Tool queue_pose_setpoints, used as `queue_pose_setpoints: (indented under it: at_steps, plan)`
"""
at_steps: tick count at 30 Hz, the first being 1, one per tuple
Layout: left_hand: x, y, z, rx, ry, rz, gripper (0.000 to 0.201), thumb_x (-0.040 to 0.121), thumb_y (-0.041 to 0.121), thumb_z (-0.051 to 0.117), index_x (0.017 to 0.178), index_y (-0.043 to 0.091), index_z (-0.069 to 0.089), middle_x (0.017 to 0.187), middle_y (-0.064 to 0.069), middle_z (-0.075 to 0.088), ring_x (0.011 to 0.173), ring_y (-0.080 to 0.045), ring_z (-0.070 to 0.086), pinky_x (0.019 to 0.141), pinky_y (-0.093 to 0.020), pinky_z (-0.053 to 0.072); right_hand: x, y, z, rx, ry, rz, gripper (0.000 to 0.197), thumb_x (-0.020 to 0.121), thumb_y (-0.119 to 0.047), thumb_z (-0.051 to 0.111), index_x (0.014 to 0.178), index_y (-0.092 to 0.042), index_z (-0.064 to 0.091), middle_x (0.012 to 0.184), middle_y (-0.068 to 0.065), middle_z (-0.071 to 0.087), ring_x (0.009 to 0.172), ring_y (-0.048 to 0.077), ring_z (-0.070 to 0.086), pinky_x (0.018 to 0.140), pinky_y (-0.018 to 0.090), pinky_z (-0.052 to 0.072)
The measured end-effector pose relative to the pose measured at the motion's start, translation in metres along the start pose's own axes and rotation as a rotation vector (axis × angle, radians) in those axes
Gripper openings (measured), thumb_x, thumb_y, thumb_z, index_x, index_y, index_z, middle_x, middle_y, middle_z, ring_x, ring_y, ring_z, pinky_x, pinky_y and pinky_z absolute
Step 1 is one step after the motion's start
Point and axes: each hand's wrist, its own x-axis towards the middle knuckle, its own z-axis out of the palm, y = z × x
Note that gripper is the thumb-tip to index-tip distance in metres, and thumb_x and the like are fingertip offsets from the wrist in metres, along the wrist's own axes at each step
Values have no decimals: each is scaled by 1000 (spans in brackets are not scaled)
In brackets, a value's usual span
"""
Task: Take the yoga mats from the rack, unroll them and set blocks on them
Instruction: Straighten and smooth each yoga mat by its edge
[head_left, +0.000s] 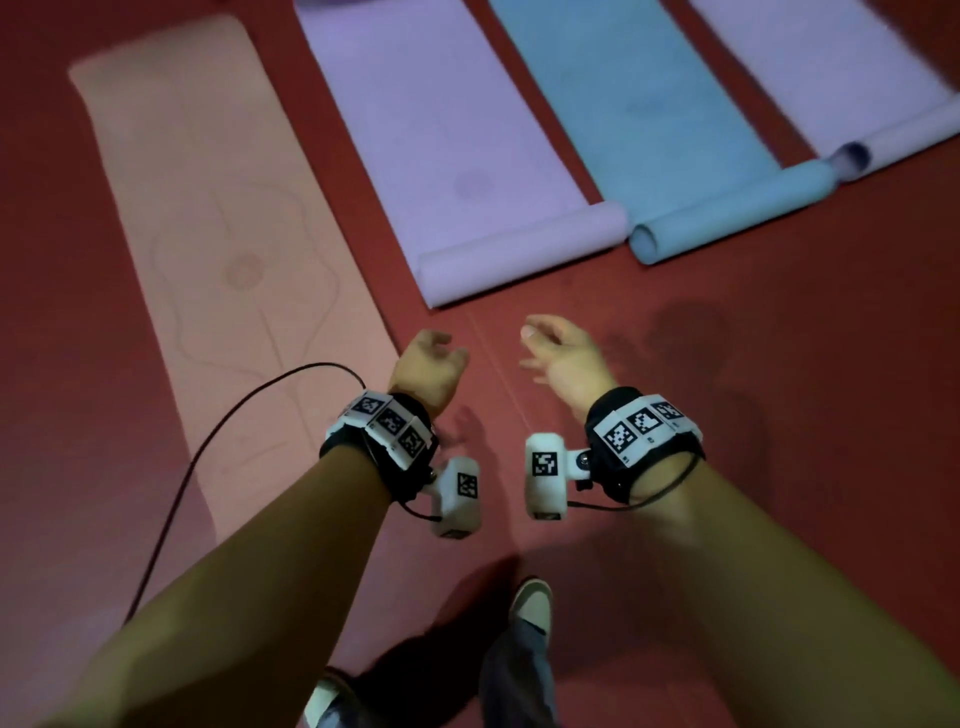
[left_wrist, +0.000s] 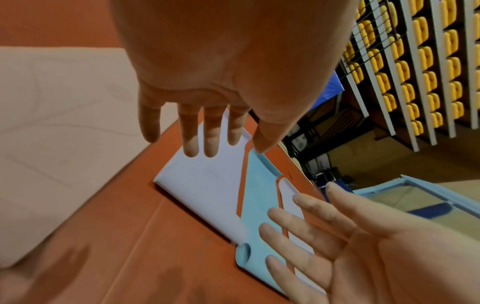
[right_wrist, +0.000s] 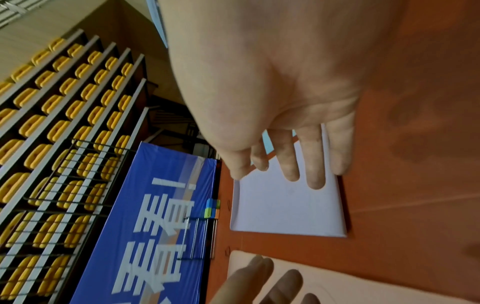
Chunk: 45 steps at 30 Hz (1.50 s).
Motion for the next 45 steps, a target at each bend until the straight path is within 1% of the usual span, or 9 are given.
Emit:
queue_pose_setpoints:
  at_steps: [6, 12, 17, 22, 30, 36, 40, 43, 45]
  plan:
    - [18, 58, 101, 73, -130, 14, 40, 93, 28, 61, 129, 12, 57, 120, -9, 65, 110, -29, 61, 100, -37, 47, 16, -1, -122, 48, 108, 65, 31, 99, -26, 55, 129, -16, 56, 127, 7, 62, 84, 16, 65, 67, 25, 50]
    - [77, 82, 139, 74, -175, -13, 39, 93, 25, 58, 130, 13, 56, 122, -11, 64, 111, -30, 60, 96, -34, 48, 80, 0, -150, 41, 143, 75, 30, 99, -21, 56, 126, -11, 58, 118, 8, 63, 81, 14, 61, 65, 19, 48]
    - [158, 93, 136, 105, -151, -56, 39, 95, 25, 58, 132, 13, 54, 118, -6, 62, 100, -21, 58, 86, -30, 45, 173, -5, -136, 12, 98, 109, 25, 98, -20, 57, 121, -14, 60, 107, 4, 62, 77, 18, 61, 62, 22, 46]
    - [254, 126, 135, 149, -159, -116, 42, 95, 27, 55, 135, 15, 51, 125, -5, 60, 107, -25, 59, 93, -36, 50, 274, -34, -137, 7, 51, 174, 27, 99, -20, 54, 124, -10, 58, 105, 5, 59, 83, 23, 63, 61, 26, 45]
    - [381, 212, 197, 178, -192, -205, 43, 94, 31, 58, 134, 16, 52, 127, -7, 60, 114, -29, 58, 101, -41, 48, 426, -65, -214, -33, -6, 248, 26, 98, -20, 55, 121, -8, 59, 103, 10, 62, 74, 21, 63, 64, 31, 46]
    - [493, 266, 266, 194, -91, -289, 46, 98, 35, 54, 140, 17, 46, 129, -8, 59, 114, -29, 58, 95, -34, 47, 556, -63, -283, -97, -95, 281, 7, 98, -14, 53, 97, -15, 60, 91, 13, 60, 68, 22, 59, 58, 27, 42]
    - [531, 260, 312, 243, -157, -320, 46, 98, 36, 53, 140, 19, 44, 126, -2, 58, 103, -25, 60, 91, -35, 49, 614, -40, -312, -116, -166, 318, 24, 97, -23, 57, 118, -11, 58, 96, 10, 63, 77, 25, 60, 66, 33, 44]
    - [559, 238, 331, 347, -159, -362, 47, 97, 38, 53, 140, 20, 45, 136, -7, 54, 120, -29, 53, 101, -44, 46, 652, -18, -313, -161, -226, 331, 27, 91, -28, 64, 113, -13, 59, 93, 9, 63, 74, 23, 59, 65, 34, 45]
    - [575, 220, 337, 454, -158, -377, 49, 96, 37, 52, 142, 21, 44, 140, -8, 50, 126, -32, 47, 104, -46, 43, 674, -6, -307, -188, -231, 312, 8, 94, -14, 59, 102, -17, 60, 87, 3, 62, 70, 19, 57, 63, 30, 45]
